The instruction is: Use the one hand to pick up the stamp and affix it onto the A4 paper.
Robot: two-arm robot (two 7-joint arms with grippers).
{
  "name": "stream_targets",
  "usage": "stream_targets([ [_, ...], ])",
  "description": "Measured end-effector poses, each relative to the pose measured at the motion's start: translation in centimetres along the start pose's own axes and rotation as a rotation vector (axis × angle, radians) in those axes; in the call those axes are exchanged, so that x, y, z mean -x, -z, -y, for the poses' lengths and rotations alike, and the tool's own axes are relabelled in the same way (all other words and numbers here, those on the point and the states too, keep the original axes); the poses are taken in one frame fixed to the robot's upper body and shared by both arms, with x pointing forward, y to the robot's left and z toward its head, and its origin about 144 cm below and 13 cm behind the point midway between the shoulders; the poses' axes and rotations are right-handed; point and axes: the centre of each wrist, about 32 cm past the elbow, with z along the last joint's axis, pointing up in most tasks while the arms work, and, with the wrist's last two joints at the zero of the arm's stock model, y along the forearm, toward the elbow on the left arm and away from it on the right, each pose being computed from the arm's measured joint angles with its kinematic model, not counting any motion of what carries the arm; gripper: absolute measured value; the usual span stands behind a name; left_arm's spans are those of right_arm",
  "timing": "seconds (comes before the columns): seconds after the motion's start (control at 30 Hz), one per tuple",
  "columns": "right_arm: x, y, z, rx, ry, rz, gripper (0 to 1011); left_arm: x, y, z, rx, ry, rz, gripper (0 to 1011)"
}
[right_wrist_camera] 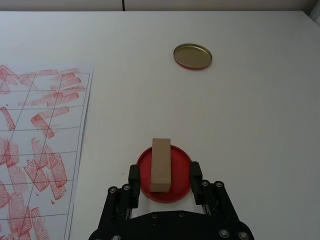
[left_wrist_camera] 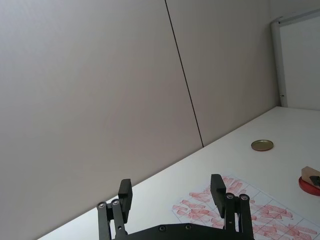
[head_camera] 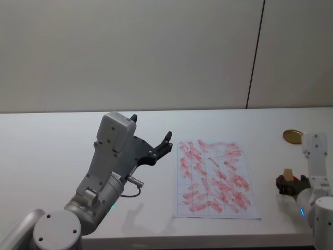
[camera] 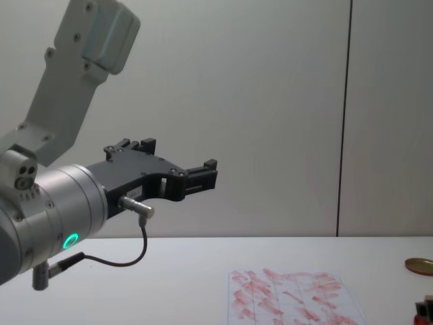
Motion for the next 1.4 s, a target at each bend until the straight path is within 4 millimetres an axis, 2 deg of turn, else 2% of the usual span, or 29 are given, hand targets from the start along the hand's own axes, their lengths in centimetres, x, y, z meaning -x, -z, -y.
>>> stream_targets([
  [0.1,0.0,0.1,-0.1,0.010,0.004,0.002,535,0.0,0.0,0.0,0.000,0.000,0.000,993],
  [0.13,0.0,0.2,-0.2,0.014,0.006,0.002,535,0.0,0.0,0.0,0.000,0.000,0.000,993],
  [0.23,-0.1,0.3,-0.3,0.019,0.008,0.003,390,0.0,0.0,0.0,0.000,0.000,0.000,993],
  [0.4,-0.1,0.5,-0.5,0.028,0.011,0.002,240,0.0,0.0,0.0,0.000,0.000,0.000,993],
  [1.13,-0.3,0.6,-1.2,0.035,0.021,-0.042,226,0.0,0.0,0.0,0.000,0.000,0.000,993],
  [1.4,-0.4,-0.3,-0.9,0.002,0.014,-0.068,225,0.0,0.0,0.0,0.000,0.000,0.000,993],
])
